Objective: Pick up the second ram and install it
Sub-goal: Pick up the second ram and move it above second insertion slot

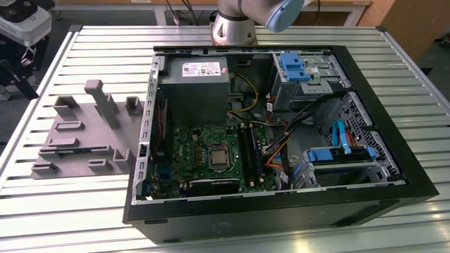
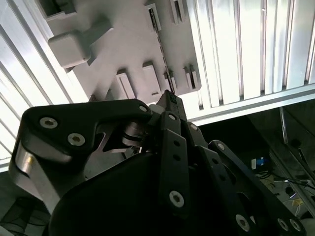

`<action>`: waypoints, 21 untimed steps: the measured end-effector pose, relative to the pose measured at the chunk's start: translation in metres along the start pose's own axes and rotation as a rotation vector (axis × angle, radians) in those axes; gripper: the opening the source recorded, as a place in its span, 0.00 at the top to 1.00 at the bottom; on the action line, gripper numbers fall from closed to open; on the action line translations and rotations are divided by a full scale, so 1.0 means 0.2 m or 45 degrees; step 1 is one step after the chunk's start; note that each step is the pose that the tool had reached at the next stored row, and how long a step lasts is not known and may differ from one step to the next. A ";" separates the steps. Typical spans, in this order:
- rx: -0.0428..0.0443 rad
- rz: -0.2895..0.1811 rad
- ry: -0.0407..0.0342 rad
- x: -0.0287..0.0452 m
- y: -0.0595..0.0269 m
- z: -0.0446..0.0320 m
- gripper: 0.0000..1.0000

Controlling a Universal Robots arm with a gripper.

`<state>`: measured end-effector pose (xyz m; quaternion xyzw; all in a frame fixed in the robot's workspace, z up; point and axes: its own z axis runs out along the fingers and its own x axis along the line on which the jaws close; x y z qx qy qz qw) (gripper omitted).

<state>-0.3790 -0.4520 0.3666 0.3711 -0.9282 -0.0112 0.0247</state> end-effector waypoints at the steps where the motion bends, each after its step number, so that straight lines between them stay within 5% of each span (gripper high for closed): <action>1: 0.000 -0.005 0.0001 0.000 0.000 0.000 0.89; 16: 0.000 -0.011 0.0002 0.000 0.000 0.001 0.89; 21: 0.003 -0.091 0.0032 0.000 0.000 0.002 0.89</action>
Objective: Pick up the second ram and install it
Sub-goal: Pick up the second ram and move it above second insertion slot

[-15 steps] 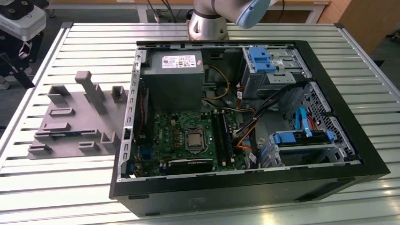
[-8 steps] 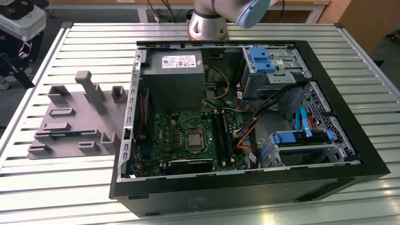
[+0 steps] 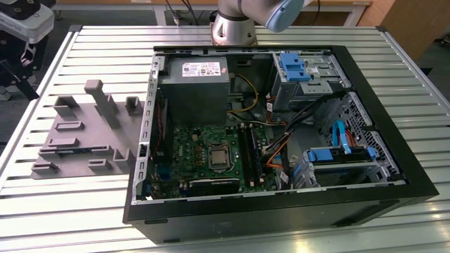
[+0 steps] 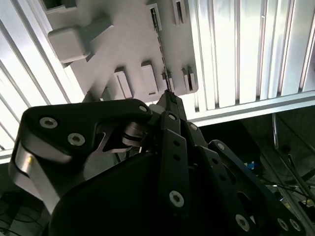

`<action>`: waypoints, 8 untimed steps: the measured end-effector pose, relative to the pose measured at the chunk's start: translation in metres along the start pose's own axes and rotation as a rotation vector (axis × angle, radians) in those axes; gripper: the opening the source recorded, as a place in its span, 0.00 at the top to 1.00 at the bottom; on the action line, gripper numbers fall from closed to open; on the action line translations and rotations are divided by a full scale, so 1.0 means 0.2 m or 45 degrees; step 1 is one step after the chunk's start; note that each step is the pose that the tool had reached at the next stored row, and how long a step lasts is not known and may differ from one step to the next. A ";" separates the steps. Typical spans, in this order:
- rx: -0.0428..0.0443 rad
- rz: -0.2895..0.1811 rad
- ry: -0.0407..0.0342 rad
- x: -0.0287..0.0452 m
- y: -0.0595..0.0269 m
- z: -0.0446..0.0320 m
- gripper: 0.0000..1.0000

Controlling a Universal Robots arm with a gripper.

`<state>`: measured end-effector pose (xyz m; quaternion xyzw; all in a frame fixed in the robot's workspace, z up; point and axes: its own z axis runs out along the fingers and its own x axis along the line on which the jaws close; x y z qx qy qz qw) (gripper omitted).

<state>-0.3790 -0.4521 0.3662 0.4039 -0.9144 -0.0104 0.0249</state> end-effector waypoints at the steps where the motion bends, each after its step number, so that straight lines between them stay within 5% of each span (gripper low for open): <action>1: 0.001 -0.022 0.0009 0.000 0.000 0.000 0.89; 8: 0.002 -0.057 0.0024 0.000 0.000 0.000 0.89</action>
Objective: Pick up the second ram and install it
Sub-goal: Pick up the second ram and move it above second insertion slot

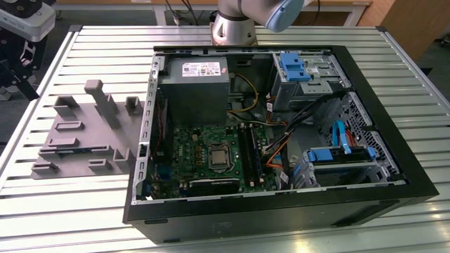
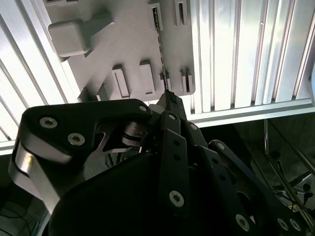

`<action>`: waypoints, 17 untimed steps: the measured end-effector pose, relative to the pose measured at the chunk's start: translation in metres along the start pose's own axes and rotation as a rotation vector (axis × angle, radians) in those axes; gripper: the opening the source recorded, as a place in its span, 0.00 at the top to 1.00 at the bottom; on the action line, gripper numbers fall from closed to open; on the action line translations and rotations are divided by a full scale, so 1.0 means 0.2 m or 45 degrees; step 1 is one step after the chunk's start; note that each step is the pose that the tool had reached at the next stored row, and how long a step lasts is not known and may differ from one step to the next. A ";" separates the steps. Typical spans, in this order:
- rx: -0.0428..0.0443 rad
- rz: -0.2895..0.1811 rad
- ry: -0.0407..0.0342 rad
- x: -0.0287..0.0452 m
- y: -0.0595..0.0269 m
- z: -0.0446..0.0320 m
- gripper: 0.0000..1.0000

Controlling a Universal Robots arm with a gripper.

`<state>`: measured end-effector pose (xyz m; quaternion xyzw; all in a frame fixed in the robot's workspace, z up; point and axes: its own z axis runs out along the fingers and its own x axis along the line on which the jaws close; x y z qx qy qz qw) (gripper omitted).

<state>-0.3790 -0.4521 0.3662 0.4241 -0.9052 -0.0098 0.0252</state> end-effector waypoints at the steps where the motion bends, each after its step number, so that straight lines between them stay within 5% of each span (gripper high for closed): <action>1: 0.000 0.000 0.0000 0.000 0.000 0.000 0.89; 12: 0.000 -0.006 0.0003 0.000 0.000 0.000 0.89; 17: 0.004 -0.103 0.0040 0.000 0.000 0.003 0.89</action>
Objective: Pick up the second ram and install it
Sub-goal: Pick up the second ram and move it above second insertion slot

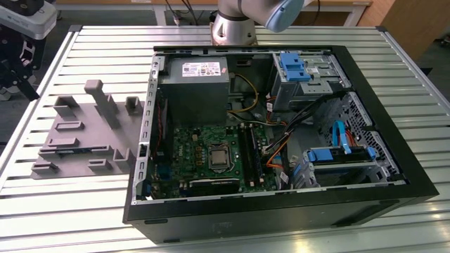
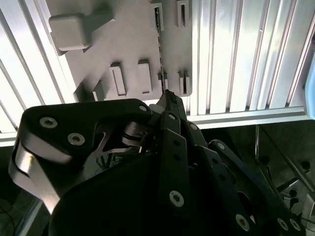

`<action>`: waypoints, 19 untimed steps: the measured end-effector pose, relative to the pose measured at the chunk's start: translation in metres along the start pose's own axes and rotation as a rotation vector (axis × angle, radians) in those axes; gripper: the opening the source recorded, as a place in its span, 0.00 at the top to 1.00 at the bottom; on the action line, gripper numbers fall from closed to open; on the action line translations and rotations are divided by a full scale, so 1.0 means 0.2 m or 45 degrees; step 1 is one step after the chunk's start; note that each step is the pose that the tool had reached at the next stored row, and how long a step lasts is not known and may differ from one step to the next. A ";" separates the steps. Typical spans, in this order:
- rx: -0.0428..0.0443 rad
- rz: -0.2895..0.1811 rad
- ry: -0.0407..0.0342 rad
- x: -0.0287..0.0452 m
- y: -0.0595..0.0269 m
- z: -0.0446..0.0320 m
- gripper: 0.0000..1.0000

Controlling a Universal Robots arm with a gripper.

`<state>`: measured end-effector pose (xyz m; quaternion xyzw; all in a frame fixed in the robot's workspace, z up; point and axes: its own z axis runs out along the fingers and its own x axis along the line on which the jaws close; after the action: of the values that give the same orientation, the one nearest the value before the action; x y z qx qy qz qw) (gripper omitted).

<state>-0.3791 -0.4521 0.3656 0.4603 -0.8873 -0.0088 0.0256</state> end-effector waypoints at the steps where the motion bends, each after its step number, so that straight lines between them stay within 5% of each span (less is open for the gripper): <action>1: 0.001 -0.023 0.0008 0.000 0.000 0.001 0.89; 3: 0.003 -0.050 0.0013 0.000 0.001 0.003 0.89; 4: -0.001 -0.051 -0.0063 0.001 0.001 0.005 0.89; 7: -0.030 -0.057 -0.0498 0.001 0.000 0.009 0.89; 19: -0.026 -0.310 -0.0378 0.000 -0.001 0.034 0.89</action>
<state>-0.3794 -0.4522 0.3589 0.5643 -0.8250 -0.0277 0.0159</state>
